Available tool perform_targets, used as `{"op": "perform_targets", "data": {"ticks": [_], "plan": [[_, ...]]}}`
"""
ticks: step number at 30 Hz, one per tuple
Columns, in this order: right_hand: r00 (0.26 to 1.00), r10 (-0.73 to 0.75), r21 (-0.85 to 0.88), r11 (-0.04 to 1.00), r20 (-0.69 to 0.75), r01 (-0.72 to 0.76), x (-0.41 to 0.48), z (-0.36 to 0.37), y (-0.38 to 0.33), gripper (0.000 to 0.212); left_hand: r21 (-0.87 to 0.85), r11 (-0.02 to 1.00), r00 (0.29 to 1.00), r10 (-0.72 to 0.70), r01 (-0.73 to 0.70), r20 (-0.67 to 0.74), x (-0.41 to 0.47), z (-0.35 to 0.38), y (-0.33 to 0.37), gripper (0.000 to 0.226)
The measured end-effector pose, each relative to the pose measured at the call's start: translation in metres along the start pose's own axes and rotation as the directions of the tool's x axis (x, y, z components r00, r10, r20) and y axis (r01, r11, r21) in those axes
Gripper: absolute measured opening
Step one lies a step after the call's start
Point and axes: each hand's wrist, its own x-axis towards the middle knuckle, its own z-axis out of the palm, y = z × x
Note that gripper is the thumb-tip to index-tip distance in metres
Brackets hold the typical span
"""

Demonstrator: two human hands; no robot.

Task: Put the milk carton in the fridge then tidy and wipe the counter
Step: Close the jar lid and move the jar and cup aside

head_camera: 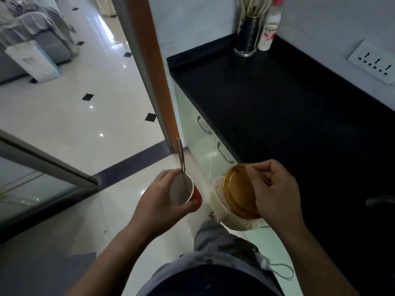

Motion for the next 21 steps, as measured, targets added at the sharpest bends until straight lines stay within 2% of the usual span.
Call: {"op": "perform_targets", "data": {"ticks": [4, 7, 11, 13, 17, 19, 21], "plan": [[0.999, 0.023, 0.041, 0.999, -0.036, -0.021, 0.066, 0.003, -0.022, 0.005, 0.058, 0.998, 0.999, 0.028, -0.029, 0.02, 0.091, -0.025, 0.01, 0.079], [0.997, -0.015, 0.088, 0.996, -0.071, 0.021, 0.118, 0.0, -0.044, 0.004, 0.075, 0.995, 0.998, 0.067, -0.067, 0.004, 0.155, -0.043, 0.022, 0.076], [0.992, -0.037, 0.111, 0.992, -0.123, 0.051, 0.182, -0.003, -0.068, 0.003, 0.037, 0.995, 0.995, 0.095, -0.094, -0.018, 0.222, -0.054, 0.037, 0.072], [0.986, -0.038, 0.122, 0.991, -0.161, 0.058, 0.211, -0.003, -0.074, 0.004, 0.037, 0.986, 0.987, 0.162, -0.162, -0.011, 0.253, -0.055, 0.045, 0.069], [0.976, 0.0, 0.112, 0.993, -0.219, 0.025, 0.27, -0.001, -0.073, 0.005, 0.048, 0.911, 0.91, 0.406, -0.41, 0.082, 0.326, -0.052, 0.067, 0.045], [0.965, 0.055, 0.103, 0.994, -0.255, -0.03, 0.297, 0.001, -0.068, 0.003, 0.034, 0.885, 0.874, 0.452, -0.464, 0.177, 0.368, -0.045, 0.075, 0.035], [0.944, 0.095, 0.099, 0.993, -0.317, -0.067, 0.321, 0.001, -0.066, 0.002, -0.002, 0.869, 0.843, 0.482, -0.496, 0.238, 0.409, -0.036, 0.082, 0.037]]}}
